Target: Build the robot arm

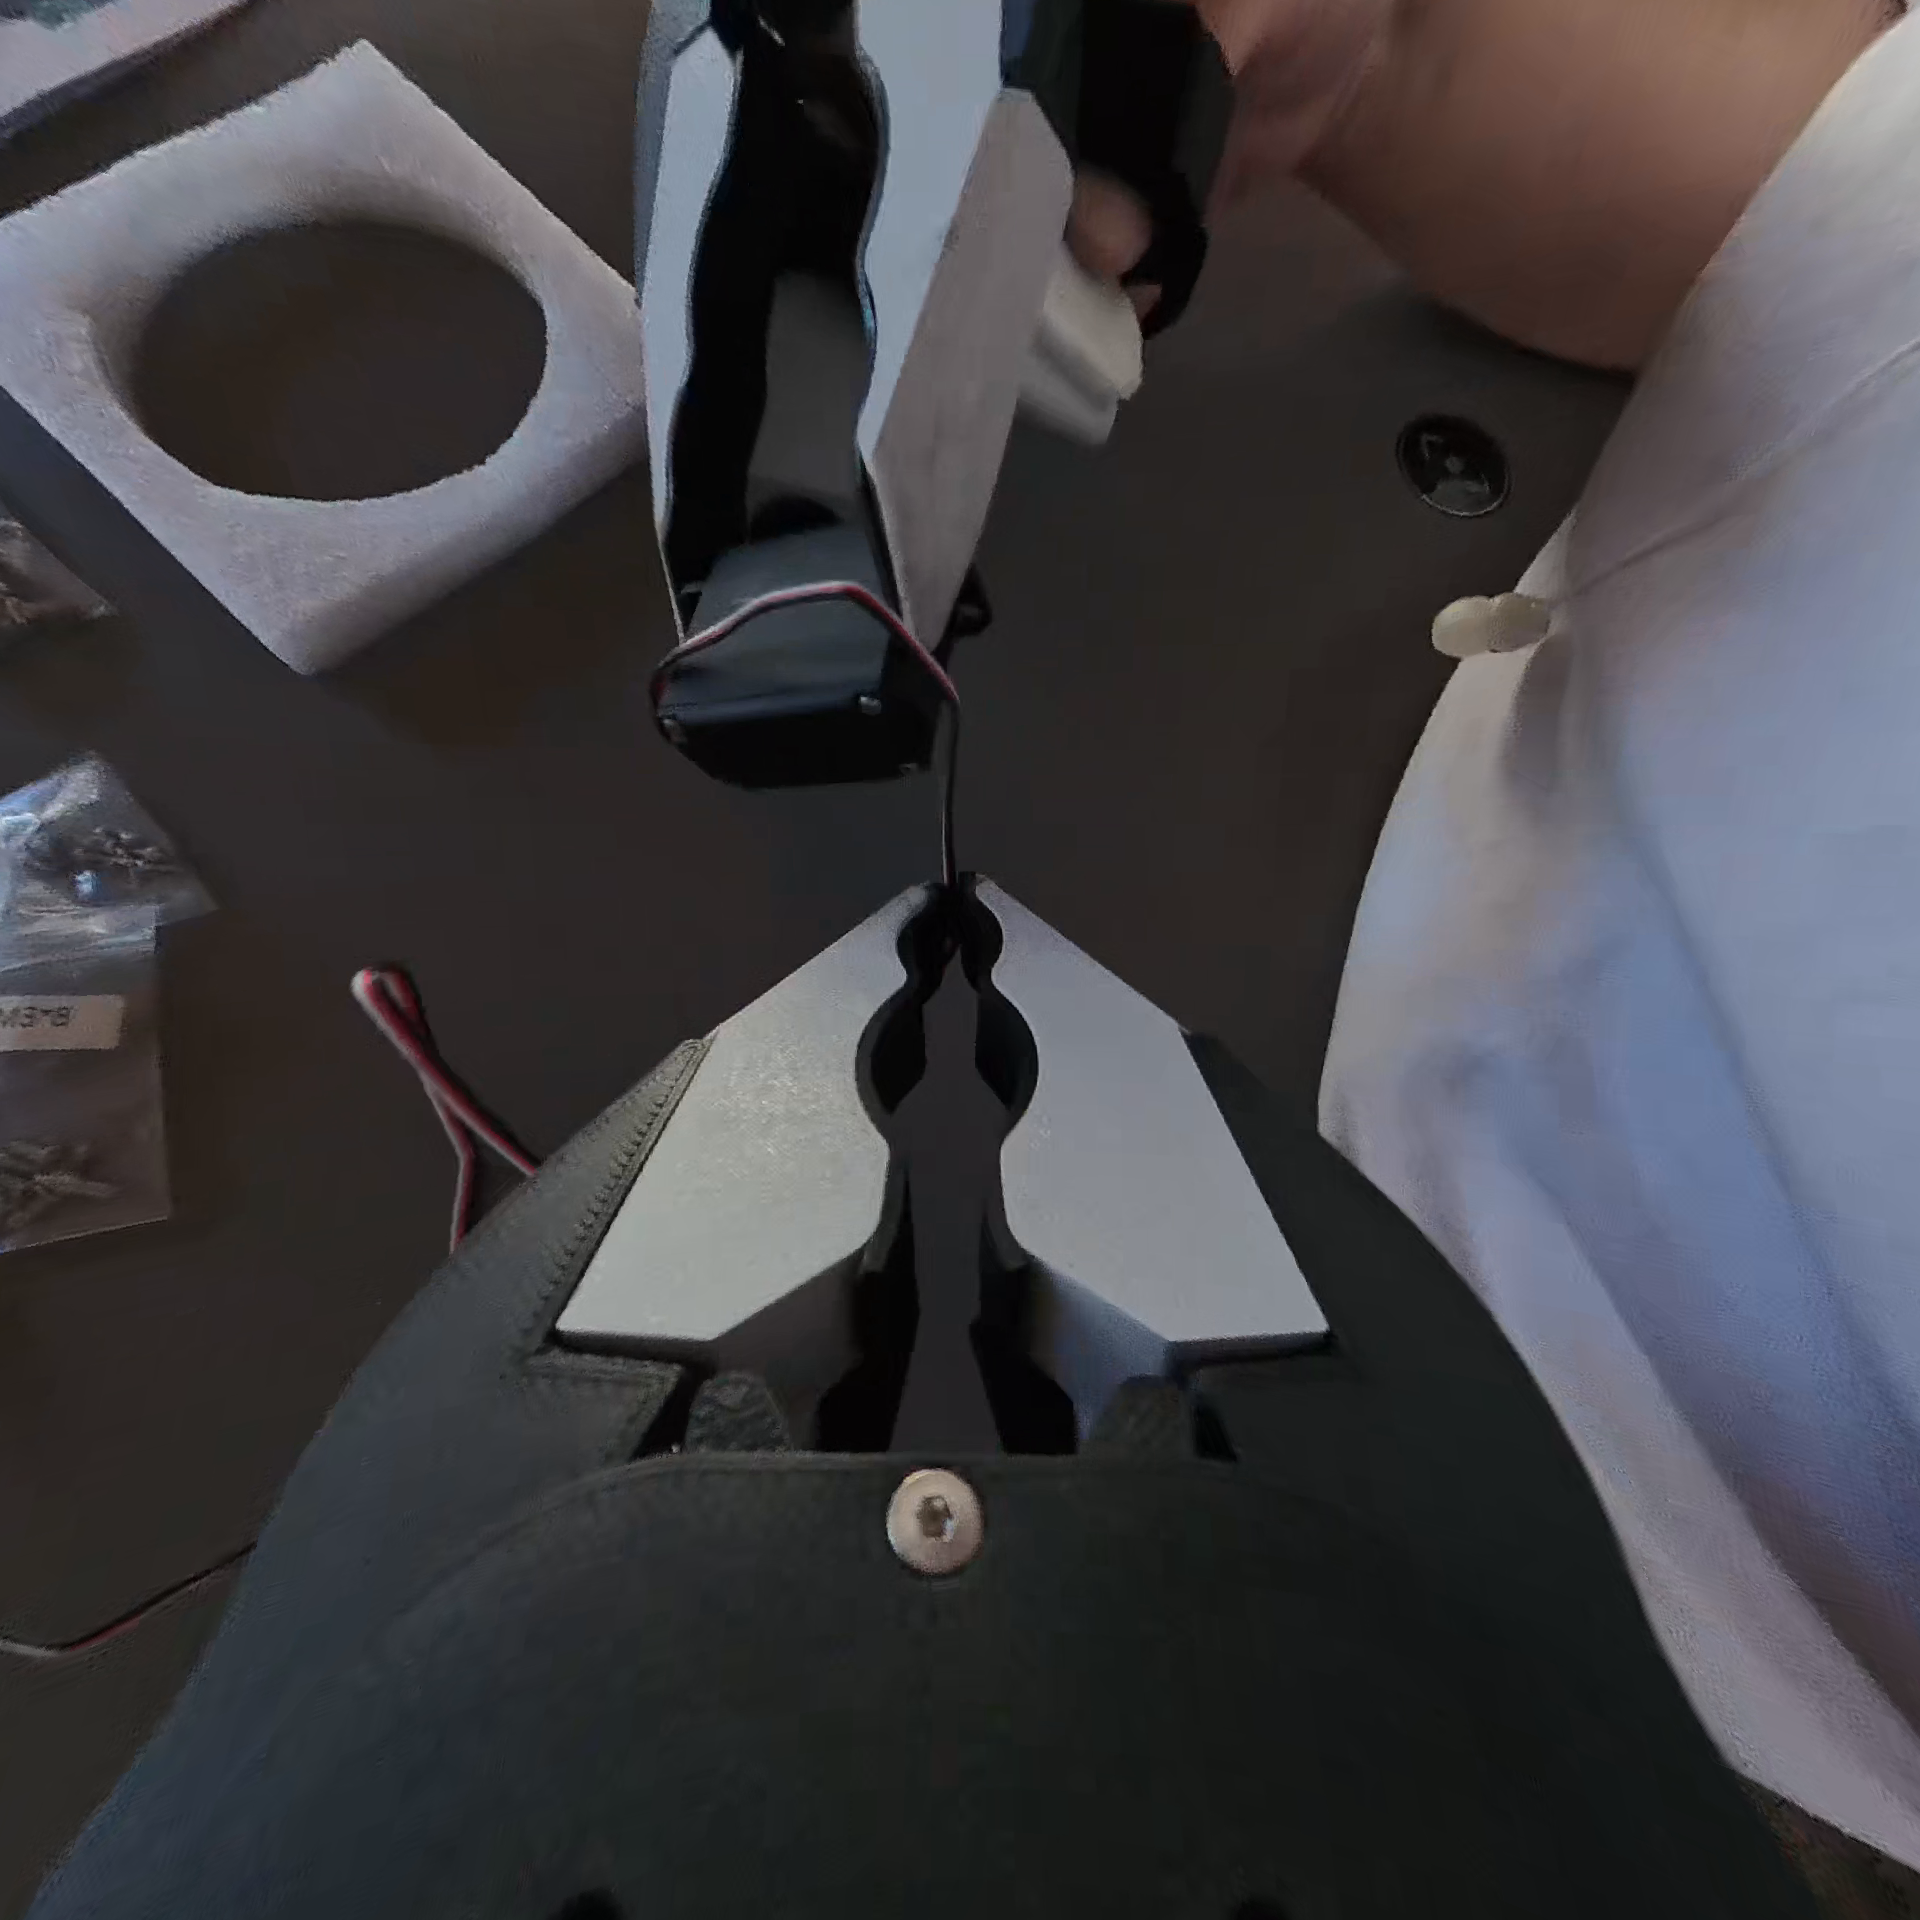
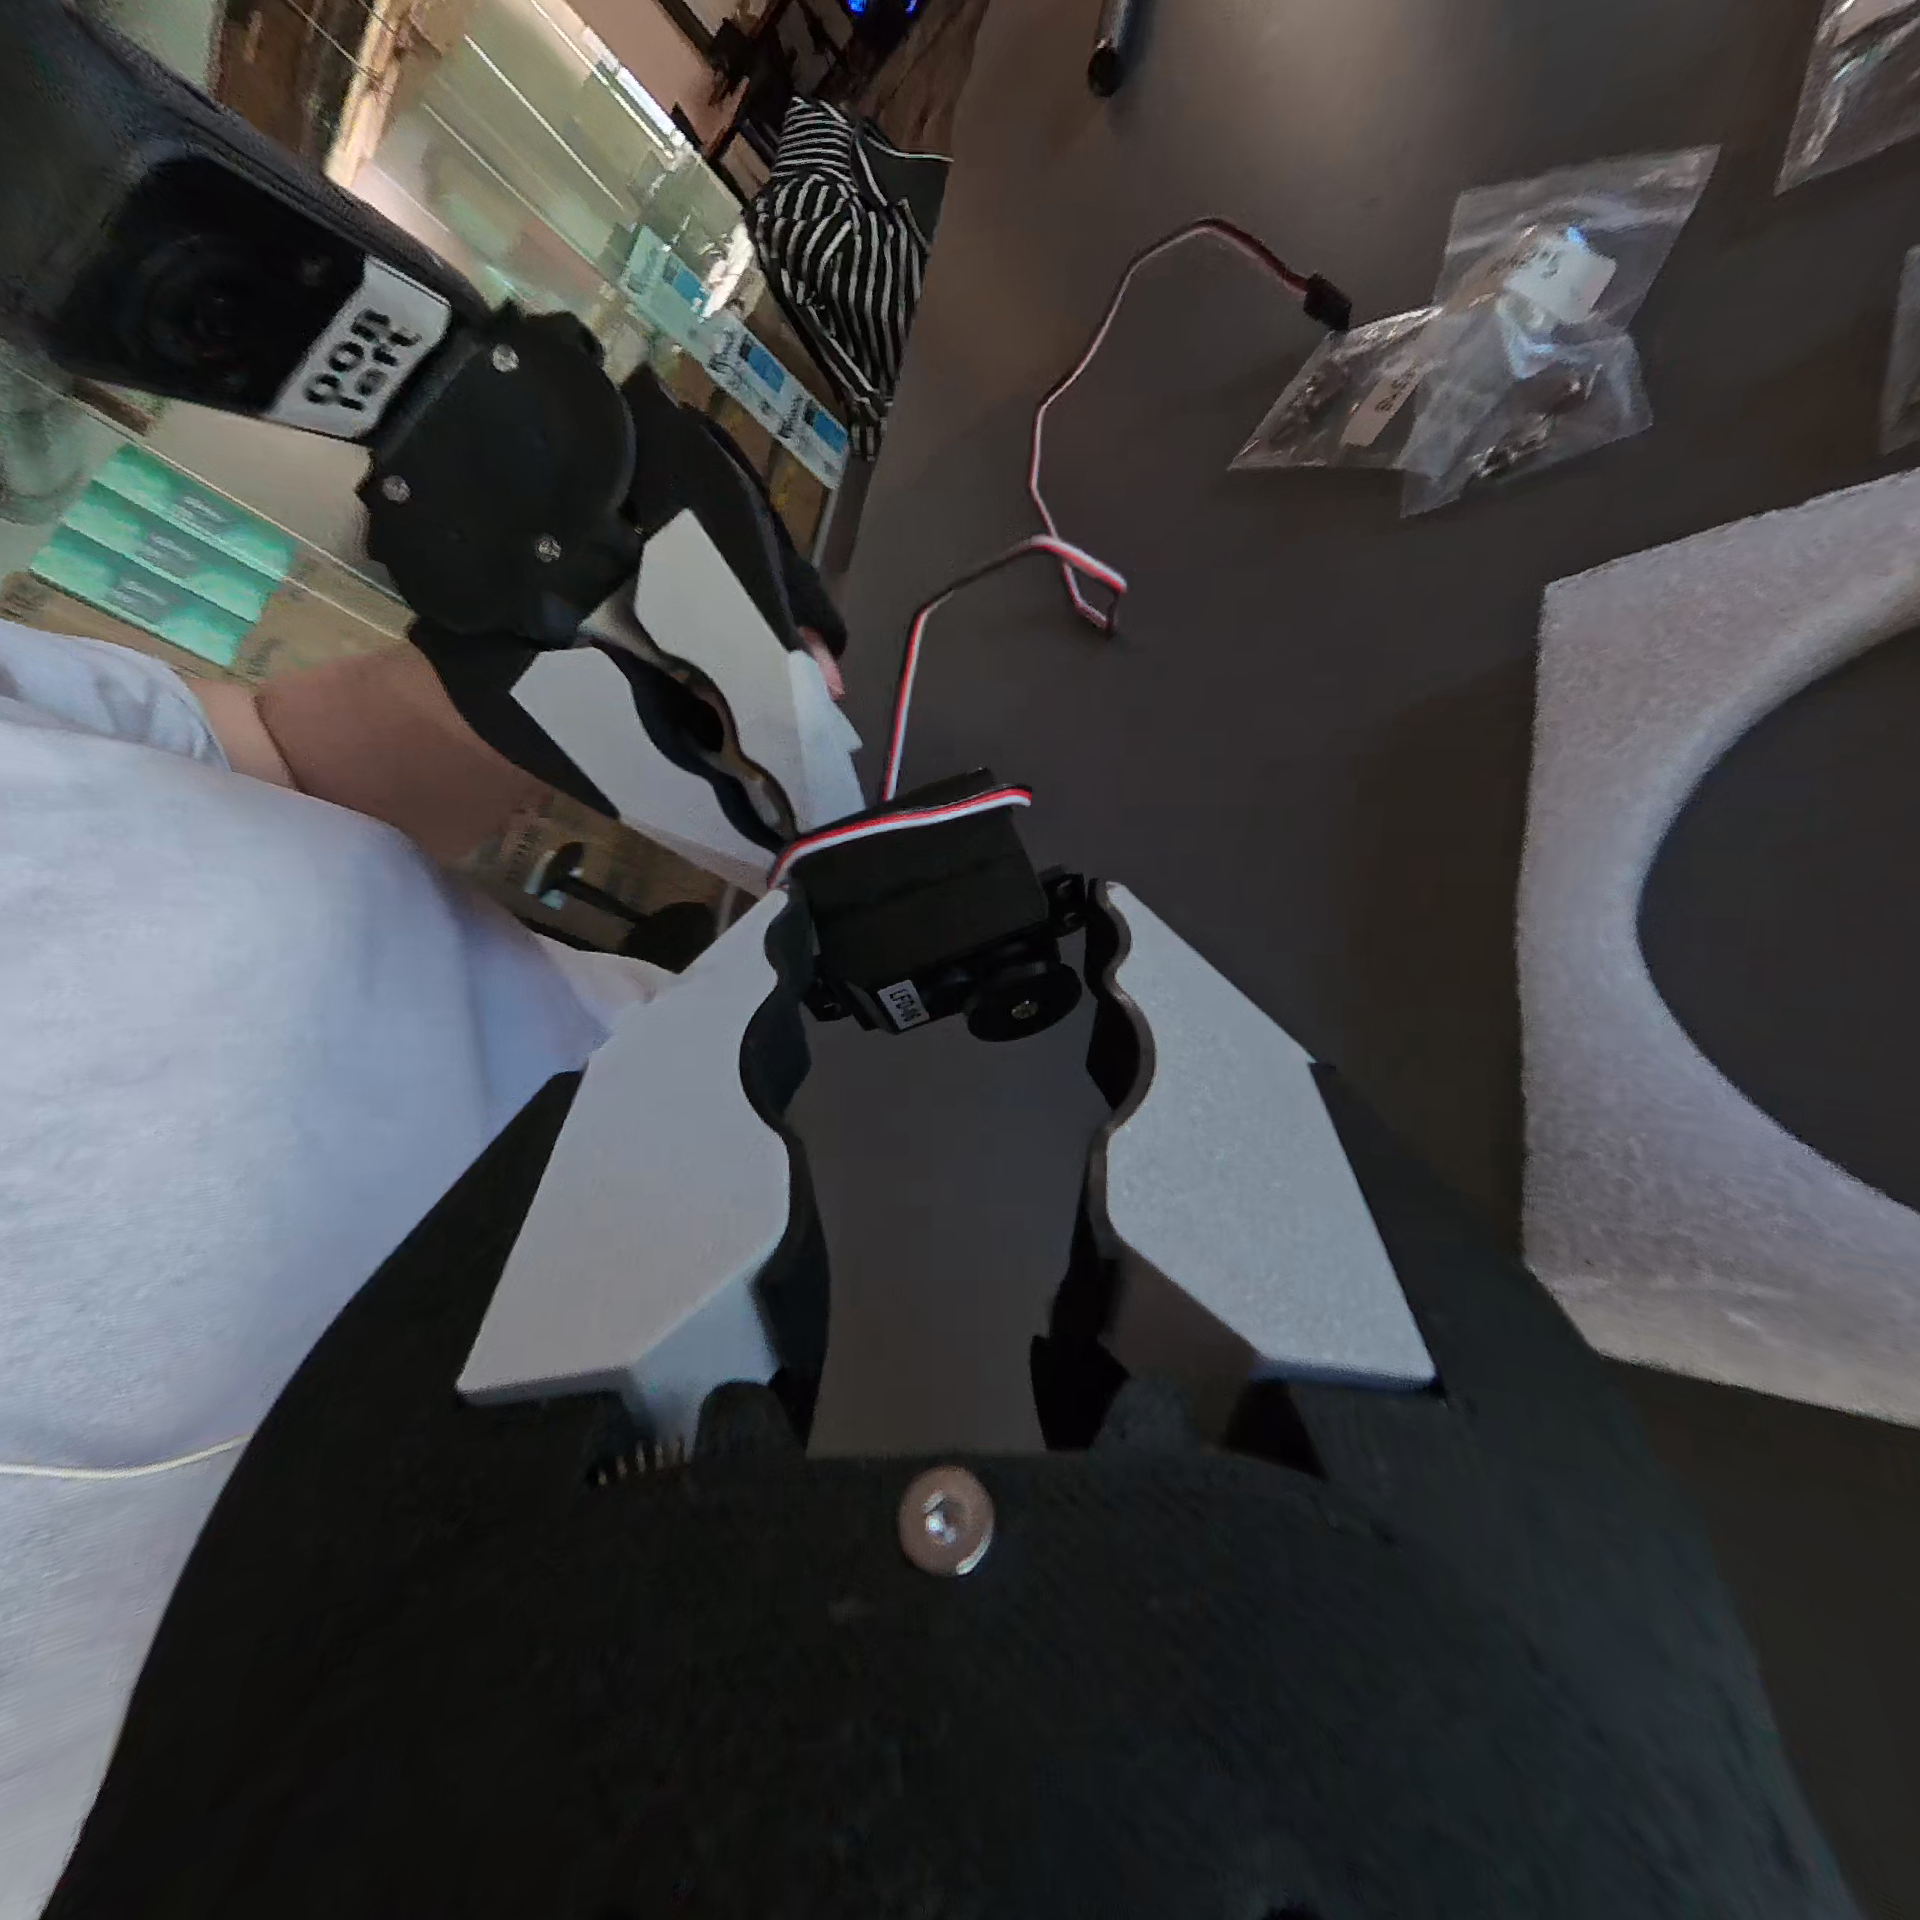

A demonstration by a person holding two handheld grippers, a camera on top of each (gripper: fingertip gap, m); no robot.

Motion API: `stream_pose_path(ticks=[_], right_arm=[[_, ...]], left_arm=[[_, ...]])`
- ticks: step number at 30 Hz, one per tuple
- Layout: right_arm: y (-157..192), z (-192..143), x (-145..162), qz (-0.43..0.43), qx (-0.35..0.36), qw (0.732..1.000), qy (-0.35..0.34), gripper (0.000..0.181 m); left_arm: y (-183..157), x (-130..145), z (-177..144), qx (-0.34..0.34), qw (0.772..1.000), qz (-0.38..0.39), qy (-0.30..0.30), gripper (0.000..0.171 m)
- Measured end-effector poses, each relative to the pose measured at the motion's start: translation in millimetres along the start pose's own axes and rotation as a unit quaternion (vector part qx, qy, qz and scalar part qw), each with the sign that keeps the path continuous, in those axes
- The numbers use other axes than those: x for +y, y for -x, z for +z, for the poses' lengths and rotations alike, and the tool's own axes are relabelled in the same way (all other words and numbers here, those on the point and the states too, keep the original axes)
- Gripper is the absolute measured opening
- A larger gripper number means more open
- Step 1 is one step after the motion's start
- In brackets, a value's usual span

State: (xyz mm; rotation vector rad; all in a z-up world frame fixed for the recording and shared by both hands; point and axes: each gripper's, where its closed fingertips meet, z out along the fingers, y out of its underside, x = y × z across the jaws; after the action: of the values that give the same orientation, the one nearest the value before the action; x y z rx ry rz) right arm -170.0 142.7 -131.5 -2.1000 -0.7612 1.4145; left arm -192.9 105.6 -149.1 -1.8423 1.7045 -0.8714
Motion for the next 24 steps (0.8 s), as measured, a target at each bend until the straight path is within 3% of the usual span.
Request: stream_pose_path(ticks=[3,8,11,16,19,24], right_arm=[[-4,0,2,-0.064,0.037,0.997,0.009,0.052],[5,6,2,-0.137,0.043,0.990,0.013,0.053],[14,6,-4,-0.139,0.016,0.990,-0.009,0.052],[22,6,-14,-0.185,0.016,0.982,-0.042,0.052],[26,7,-14,-0.208,0.019,0.977,-0.047,0.052],[29,14,-11,-0.236,0.026,0.971,-0.039,0.052]], left_arm=[[7,-14,-17,-0.010,0.999,-0.004,-0.040,0.000],[54,-21,-47,-0.017,0.979,-0.178,-0.102,0.000],[80,-5,-46,-0.014,0.960,-0.267,-0.084,0.000],[90,16,-31,0.033,0.934,-0.354,-0.038,0.000],[98,38,-23,-0.017,0.937,-0.349,0.025,0.000],[101,42,-25,-0.070,0.944,-0.317,0.063,0.000]])
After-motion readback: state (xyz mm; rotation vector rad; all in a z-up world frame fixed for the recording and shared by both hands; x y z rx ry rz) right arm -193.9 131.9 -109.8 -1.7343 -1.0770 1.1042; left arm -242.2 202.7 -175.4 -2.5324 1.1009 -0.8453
